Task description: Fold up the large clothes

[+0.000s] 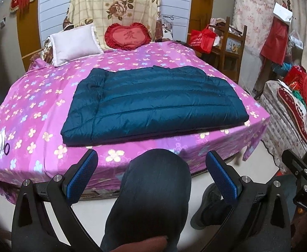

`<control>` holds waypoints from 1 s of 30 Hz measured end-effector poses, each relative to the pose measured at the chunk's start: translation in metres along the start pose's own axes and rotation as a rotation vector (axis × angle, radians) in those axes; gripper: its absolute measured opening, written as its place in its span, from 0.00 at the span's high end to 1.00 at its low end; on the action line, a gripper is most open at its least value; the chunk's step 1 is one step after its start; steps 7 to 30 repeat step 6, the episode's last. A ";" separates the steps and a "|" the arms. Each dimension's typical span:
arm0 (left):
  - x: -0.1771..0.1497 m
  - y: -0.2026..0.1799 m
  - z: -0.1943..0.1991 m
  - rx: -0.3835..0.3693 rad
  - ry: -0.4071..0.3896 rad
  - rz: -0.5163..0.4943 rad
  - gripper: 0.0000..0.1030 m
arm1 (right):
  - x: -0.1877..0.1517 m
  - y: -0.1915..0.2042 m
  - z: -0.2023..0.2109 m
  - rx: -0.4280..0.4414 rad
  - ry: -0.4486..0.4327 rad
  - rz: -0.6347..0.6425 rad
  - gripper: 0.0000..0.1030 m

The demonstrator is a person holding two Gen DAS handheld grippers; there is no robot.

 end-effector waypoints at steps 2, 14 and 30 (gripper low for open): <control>0.000 0.000 0.002 -0.008 -0.009 -0.001 0.00 | 0.000 0.000 0.000 -0.001 -0.001 0.002 0.00; 0.003 0.001 0.008 -0.024 -0.047 0.010 0.00 | 0.000 0.000 0.000 -0.007 0.002 0.005 0.00; 0.003 0.001 0.008 -0.024 -0.047 0.010 0.00 | 0.000 0.000 0.000 -0.007 0.002 0.005 0.00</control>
Point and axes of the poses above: each gripper's, at about its wrist camera, not at the fingertips, and z roughly against the way its jaws point, y to its left, x to its top, the point moved 9 cm from there along -z, roughly the way its jaws point, and after that the axes turned 14 degrees about y, right-handed, at the moved point
